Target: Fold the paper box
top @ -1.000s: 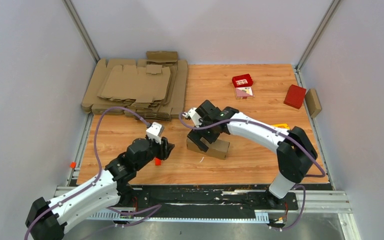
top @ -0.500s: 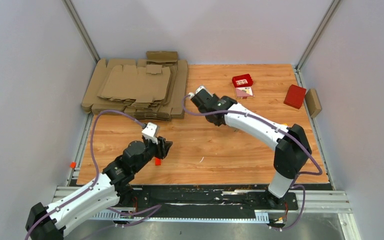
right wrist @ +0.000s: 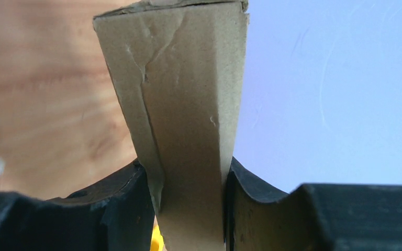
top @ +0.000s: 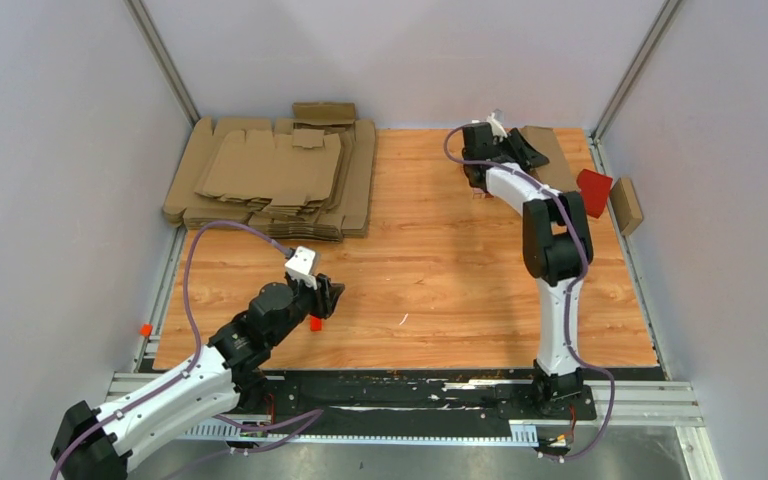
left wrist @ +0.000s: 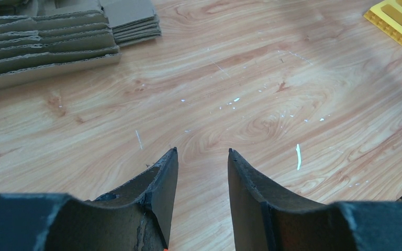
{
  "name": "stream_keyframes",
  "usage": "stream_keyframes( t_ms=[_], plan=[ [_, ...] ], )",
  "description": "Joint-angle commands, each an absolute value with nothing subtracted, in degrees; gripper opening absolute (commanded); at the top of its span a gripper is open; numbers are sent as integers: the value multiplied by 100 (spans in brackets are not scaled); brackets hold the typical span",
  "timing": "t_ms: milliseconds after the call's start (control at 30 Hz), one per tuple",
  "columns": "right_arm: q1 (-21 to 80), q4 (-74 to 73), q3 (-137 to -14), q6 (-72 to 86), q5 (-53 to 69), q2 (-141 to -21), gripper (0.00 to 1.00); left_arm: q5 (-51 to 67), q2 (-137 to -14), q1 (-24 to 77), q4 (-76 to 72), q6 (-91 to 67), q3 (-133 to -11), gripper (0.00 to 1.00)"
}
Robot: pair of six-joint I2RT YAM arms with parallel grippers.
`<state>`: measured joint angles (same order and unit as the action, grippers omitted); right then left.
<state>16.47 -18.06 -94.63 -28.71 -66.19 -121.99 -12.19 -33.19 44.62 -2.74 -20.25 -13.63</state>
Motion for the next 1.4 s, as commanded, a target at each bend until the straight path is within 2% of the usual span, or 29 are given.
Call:
stream_keyframes(
  t_ms=[0,233,267,333,400,433,467,500,600,667,800,900,1000,1133,1367],
  plan=[
    [1295,1092,-10602,-5317,-7287,-13084,27,-1360,-3340,4449,-597,-2052,-1337,47],
    [871,2508,-12490,-7108,-6862,-14787,28,-1429,-3487,4452,-729,-2018,-1341,47],
    [837,2501,-12731,-7150,-6783,-14985,32,-1450,-3515,4453,-698,-2013,-1356,47],
    [744,2505,-13089,-7147,-6639,-15366,34,-1468,-3545,4453,-693,-2004,-1363,47],
    [670,2499,-13349,-7091,-6558,-15617,55,-1474,-3557,4451,-727,-1995,-1345,47],
    [646,2503,-13430,-7039,-6522,-15703,69,-1493,-3562,4455,-736,-1995,-1340,47],
    [634,2491,-13430,-6998,-6490,-15756,89,-1507,-3578,4456,-757,-1987,-1329,47],
    [632,2498,-13409,-6949,-6487,-15786,99,-1522,-3601,4449,-770,-1994,-1321,47],
    [668,2350,-13256,-6692,-6597,-15657,100,-1519,-3688,4451,-792,-1979,-1356,47],
    [765,1492,-12991,-5814,-6434,-15271,100,-1510,-3732,4455,-756,-1963,-1391,47],
    [902,-1153,-12532,-3181,-4967,-14181,100,-1530,-3738,4454,-699,-1954,-1419,48],
    [921,-1989,-12018,-1940,-3387,-13314,100,-1535,-3697,4456,-644,-1959,-1419,48],
    [918,-2040,-11323,-1039,-2192,-12564,100,-1506,-3681,4455,-656,-1936,-1418,48],
    [940,-1427,-9723,-170,-1082,-11340,100,-1480,-3708,4456,-655,-1892,-1415,48],
    [940,-535,-7366,537,-625,-9064,100,-1511,-3669,4456,-674,-1879,-1389,48]
  ],
)
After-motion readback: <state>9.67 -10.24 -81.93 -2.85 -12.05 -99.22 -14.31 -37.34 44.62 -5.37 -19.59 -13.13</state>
